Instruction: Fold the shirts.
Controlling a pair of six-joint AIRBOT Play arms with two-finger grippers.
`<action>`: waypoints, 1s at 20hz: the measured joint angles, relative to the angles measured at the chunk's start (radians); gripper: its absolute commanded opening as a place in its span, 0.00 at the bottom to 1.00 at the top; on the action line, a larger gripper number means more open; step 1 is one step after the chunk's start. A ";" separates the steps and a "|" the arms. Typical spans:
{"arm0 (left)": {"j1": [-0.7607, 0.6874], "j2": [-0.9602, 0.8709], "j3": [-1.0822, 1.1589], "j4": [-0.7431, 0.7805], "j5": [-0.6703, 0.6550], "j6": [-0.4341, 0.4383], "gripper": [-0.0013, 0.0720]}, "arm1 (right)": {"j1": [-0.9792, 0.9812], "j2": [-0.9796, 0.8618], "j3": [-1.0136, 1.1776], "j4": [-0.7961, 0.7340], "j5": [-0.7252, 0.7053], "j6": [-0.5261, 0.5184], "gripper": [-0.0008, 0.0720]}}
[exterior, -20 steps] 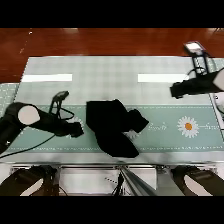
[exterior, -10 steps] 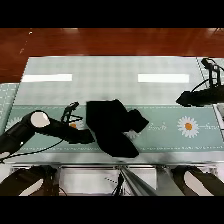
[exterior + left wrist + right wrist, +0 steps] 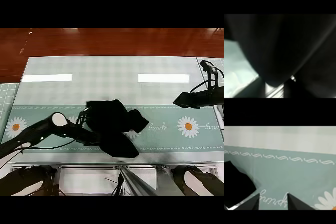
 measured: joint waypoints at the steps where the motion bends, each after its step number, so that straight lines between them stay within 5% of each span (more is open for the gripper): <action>1: -0.007 -0.016 0.000 -0.013 0.013 0.013 0.05 | 0.000 -0.001 0.000 0.003 0.001 0.000 0.61; 4: -0.018 -0.043 0.000 -0.040 0.018 0.032 0.05 | 0.000 -0.028 0.000 0.016 0.015 0.000 0.61; 6: -0.021 -0.051 0.000 -0.047 0.023 0.039 0.05 | -0.001 -0.064 -0.005 0.041 0.035 -0.005 0.71; 20: -0.024 -0.058 0.000 -0.058 -0.006 0.049 0.05 | 0.011 -0.203 -0.322 0.431 -0.006 -0.136 0.71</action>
